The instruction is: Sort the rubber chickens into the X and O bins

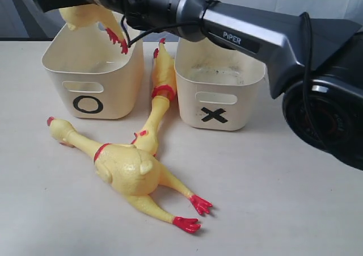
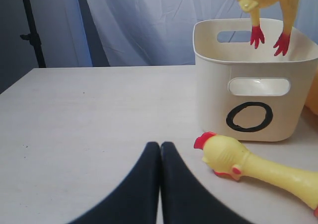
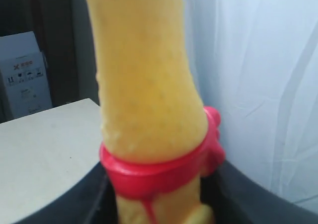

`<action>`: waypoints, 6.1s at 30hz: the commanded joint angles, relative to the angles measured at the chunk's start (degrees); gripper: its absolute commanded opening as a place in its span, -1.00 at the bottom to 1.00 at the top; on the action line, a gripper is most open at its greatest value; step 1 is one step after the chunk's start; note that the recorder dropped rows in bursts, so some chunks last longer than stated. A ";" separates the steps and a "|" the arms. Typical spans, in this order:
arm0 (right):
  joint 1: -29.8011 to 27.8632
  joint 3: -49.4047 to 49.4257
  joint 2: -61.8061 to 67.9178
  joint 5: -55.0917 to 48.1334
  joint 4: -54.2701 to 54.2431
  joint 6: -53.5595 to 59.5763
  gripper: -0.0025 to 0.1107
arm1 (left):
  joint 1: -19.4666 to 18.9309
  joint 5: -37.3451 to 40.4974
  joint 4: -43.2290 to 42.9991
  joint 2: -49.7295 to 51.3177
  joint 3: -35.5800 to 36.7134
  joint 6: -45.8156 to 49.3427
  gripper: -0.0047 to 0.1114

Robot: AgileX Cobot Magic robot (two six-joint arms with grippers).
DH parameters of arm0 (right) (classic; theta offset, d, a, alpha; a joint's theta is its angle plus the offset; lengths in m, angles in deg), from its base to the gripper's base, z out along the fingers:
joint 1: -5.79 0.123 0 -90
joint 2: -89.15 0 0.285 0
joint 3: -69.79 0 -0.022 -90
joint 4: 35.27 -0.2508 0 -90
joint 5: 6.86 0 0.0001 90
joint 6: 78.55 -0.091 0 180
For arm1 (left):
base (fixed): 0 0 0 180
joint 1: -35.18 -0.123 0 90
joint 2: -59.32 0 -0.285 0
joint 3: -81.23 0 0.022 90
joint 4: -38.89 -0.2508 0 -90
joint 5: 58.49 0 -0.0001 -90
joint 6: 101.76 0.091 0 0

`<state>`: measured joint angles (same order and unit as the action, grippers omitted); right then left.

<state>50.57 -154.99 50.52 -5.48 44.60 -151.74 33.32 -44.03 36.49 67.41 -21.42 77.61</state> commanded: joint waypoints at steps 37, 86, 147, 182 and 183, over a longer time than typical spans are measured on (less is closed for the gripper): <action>-2.68 -0.03 -9.31 21.98 20.07 -16.14 0.11 | 0.20 -0.81 0.00 -0.30 -0.14 -0.33 -0.92; -3.46 36.46 -13.05 41.63 20.07 -11.22 0.27 | 0.20 -0.81 0.00 -0.30 -0.14 -0.33 -0.92; 6.85 62.81 -30.25 27.67 20.07 -19.78 -0.97 | 0.20 -0.81 0.00 -0.30 -0.14 -0.33 -0.92; 1.04 48.48 -53.67 -23.01 -100.76 95.85 -0.97 | 0.20 -0.81 0.00 -0.30 -0.14 -0.33 -0.92; 1.04 47.39 -53.12 -20.33 -106.41 100.45 -0.97 | 0.20 -0.81 0.00 -0.30 -0.14 -0.33 -0.92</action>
<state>51.90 -104.96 -2.36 -37.99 -45.07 -64.08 33.32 -44.03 36.49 67.41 -21.42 77.61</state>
